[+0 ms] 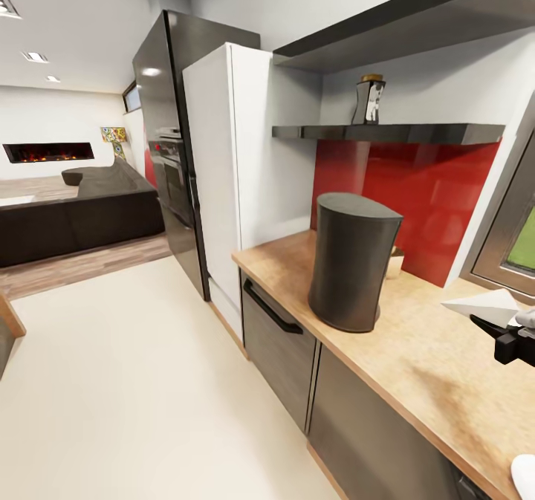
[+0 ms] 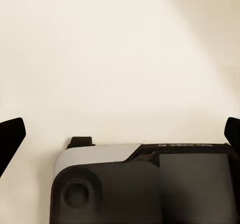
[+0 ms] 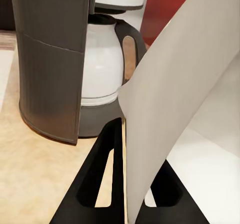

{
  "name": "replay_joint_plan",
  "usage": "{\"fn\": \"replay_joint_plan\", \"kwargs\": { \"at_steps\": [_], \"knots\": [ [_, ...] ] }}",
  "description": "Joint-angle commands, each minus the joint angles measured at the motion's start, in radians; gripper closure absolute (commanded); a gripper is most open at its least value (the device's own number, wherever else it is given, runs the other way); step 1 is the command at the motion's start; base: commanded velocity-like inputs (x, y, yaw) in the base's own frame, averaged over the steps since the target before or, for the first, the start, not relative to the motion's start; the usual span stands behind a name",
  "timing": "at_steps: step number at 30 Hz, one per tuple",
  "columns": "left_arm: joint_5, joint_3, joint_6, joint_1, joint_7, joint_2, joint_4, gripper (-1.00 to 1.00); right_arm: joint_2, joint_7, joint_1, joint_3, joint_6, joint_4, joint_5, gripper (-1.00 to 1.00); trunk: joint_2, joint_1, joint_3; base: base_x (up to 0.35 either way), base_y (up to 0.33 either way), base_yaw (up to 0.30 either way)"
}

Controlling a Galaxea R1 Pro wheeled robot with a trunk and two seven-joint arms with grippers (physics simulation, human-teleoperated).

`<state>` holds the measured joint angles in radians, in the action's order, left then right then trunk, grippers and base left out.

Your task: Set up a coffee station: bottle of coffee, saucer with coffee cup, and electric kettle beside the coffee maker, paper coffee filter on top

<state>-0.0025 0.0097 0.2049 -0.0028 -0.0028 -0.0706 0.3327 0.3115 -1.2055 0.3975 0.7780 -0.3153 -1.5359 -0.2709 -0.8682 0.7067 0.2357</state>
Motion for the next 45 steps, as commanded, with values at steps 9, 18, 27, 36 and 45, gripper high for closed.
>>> {"fn": "replay_joint_plan", "kwargs": {
  "at_steps": [9, 18, 27, 36, 45],
  "knots": [
    [0.0, 0.001, 0.003, 0.0, 0.0, 0.0, 0.0, -1.0, 0.0, -0.006, 0.001, 0.001, -0.013, -0.001, -0.002, 1.0, 0.055, -0.031, -0.024, 0.0, 0.0, 0.0],
    [0.0, 0.001, 0.004, 0.0, 0.0, 0.0, 0.002, -1.0, -0.001, -0.005, 0.001, 0.001, -0.013, -0.001, -0.003, 1.0, 0.055, -0.031, -0.024, 0.0, -0.001, -0.1],
    [-0.001, 0.001, 0.004, 0.0, 0.002, 0.0, 0.002, -1.0, -0.002, -0.004, 0.001, 0.001, -0.013, -0.001, -0.004, 1.0, 0.055, -0.031, -0.024, 0.008, -0.107, -0.023],
    [-0.001, 0.001, 0.004, 0.0, 0.001, 0.0, 0.002, -1.0, -0.002, -0.002, 0.001, 0.001, -0.013, -0.001, -0.004, 1.0, 0.055, -0.031, -0.024, 0.105, -0.009, -0.001],
    [-0.001, 0.002, 0.004, 0.0, 0.001, 0.0, 0.002, -1.0, -0.002, -0.001, 0.001, 0.001, -0.013, -0.001, -0.004, 1.0, 0.055, -0.031, -0.024, 0.076, 0.038, 0.0]
  ]
}}
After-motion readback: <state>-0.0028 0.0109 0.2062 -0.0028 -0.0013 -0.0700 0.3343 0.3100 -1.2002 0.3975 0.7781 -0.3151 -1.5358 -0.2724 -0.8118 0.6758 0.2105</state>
